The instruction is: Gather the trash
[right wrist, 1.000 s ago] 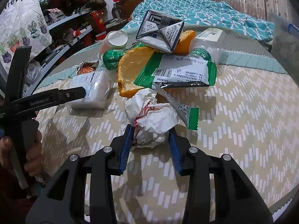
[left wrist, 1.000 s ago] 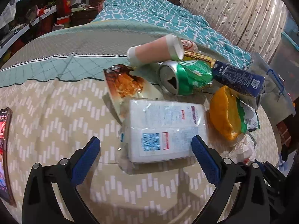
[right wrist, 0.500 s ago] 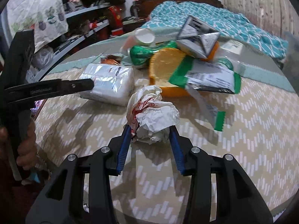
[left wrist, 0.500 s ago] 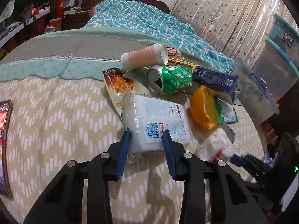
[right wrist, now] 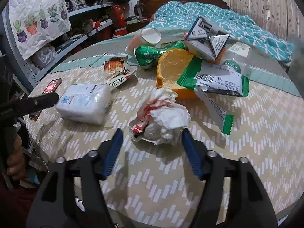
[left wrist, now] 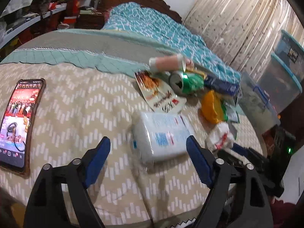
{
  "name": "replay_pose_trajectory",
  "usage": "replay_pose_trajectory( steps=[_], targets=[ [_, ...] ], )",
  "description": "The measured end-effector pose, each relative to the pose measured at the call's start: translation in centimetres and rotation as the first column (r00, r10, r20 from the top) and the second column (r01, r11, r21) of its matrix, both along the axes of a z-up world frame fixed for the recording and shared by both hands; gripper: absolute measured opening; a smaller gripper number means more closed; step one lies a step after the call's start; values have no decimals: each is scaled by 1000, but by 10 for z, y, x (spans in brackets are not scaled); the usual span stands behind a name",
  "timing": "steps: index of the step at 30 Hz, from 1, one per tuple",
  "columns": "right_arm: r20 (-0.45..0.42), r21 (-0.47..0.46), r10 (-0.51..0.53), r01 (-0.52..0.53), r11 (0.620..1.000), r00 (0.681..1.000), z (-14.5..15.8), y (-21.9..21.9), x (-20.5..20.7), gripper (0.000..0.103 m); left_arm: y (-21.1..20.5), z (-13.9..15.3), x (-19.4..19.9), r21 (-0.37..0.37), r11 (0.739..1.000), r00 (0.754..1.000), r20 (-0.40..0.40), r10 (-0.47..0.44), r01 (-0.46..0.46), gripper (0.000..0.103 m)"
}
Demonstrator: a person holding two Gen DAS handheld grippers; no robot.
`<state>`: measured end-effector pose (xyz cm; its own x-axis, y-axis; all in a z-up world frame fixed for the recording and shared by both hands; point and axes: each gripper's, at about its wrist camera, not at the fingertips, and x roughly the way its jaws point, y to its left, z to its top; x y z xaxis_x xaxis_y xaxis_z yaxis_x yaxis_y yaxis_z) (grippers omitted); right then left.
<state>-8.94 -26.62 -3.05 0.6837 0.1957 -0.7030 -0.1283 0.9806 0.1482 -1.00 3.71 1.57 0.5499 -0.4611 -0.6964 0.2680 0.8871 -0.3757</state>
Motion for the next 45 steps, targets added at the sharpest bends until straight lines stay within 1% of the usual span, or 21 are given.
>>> replay_pose_trajectory(
  steps=[1, 3, 5, 6, 7, 8, 11, 14, 16, 18, 20, 23, 25, 27, 29, 32, 37, 39, 41, 42, 45],
  targets=[
    [5, 1, -4, 4, 1000, 1000, 1, -1, -1, 76, 1, 0, 3, -1, 1000, 1000, -5, -2, 2, 80],
    [10, 4, -11, 11, 1000, 1000, 2, -2, -2, 77, 0, -1, 10, -3, 1000, 1000, -19, 7, -7, 83],
    [8, 5, -16, 16, 1000, 1000, 2, -2, -2, 78, -5, -3, 16, -12, 1000, 1000, -27, -10, 9, 84],
    [6, 5, -16, 16, 1000, 1000, 1, -3, -1, 78, -9, -4, 17, -4, 1000, 1000, -20, -24, 24, 87],
    [3, 4, -18, 18, 1000, 1000, 1, -4, -1, 78, -12, -5, 18, 12, 999, 999, -9, -34, 34, 89],
    [0, 2, -22, 22, 1000, 1000, 0, -4, 0, 79, -17, -4, 21, 51, 998, 999, 14, -46, 45, 92],
    [-9, 9, -32, 32, 999, 999, -2, -8, 2, 81, -27, -2, 33, 126, 989, 995, 56, -86, 79, 94],
    [-12, 12, -37, 37, 999, 999, -3, -11, 4, 81, -30, 0, 45, 138, 984, 990, 69, -122, 111, 94],
    [-10, 4, -32, 32, 999, 999, -2, -9, 5, 81, -35, -1, 54, 115, 979, 983, 56, -176, 169, 94],
    [-21, -20, -26, 26, 999, 999, -3, -5, 7, 82, -40, -7, 59, 92, 971, 974, 23, -224, 221, 94],
    [-35, -51, -20, 19, 999, 999, -6, 0, 11, 82, -42, -18, 59, 47, 960, 961, -19, -275, 275, 94],
    [-51, -95, -15, 10, 995, 999, -11, 7, 17, 82, -46, -31, 51, 16, 952, 950, -62, -305, 307, 94],
    [-56, -128, -22, 15, 992, 998, -13, 12, 22, 82, -46, -33, 41, 15, 950, 949, -52, -312, 313, 94],
    [-60, -127, -31, 23, 992, 998, -15, 13, 30, 82, -45, -33, 31, -21, 943, 940, -64, -334, 333, 94],
    [-73, -107, -50, 42, 993, 996, -17, 10, 38, 82, -45, -32, 23, -42, 940, 938, -66, -341, 339, 94],
    [-76, -58, -85, 80, 995, 993, -16, 1, 44, 82, -48, -31, 14, -47, 936, 934, -65, -352, 350, 94],
    [-77, -31, -73, 71, 997, 994, -16, -4, 34, 82, -46, -16, 13, 15, 945, 945, -20, -327, 327, 94],
    [-73, -33, -61, 59, 998, 995, -16, -4, 28, 83, -51, -13, 15, 80, 947, 950, -1, -312, 311, 94],
    [-60, -44, -55, 53, 998, 997, -14, -3, 20, 86, -55, -13, 13, 120, 939, 945, 5, -327, 324, 94],
    [-48, -55, -54, 51, 997, 997, -13, -3, 16, 86, -62, -15, 10, 147, 929, 939, 7, -345, 340, 94],
    [-37, -60, -49, 47, 997, 998, -10, -1, 16, 87, -72, -25, 5, 204, 910, 930, -4, -367, 360, 94]
  ],
)
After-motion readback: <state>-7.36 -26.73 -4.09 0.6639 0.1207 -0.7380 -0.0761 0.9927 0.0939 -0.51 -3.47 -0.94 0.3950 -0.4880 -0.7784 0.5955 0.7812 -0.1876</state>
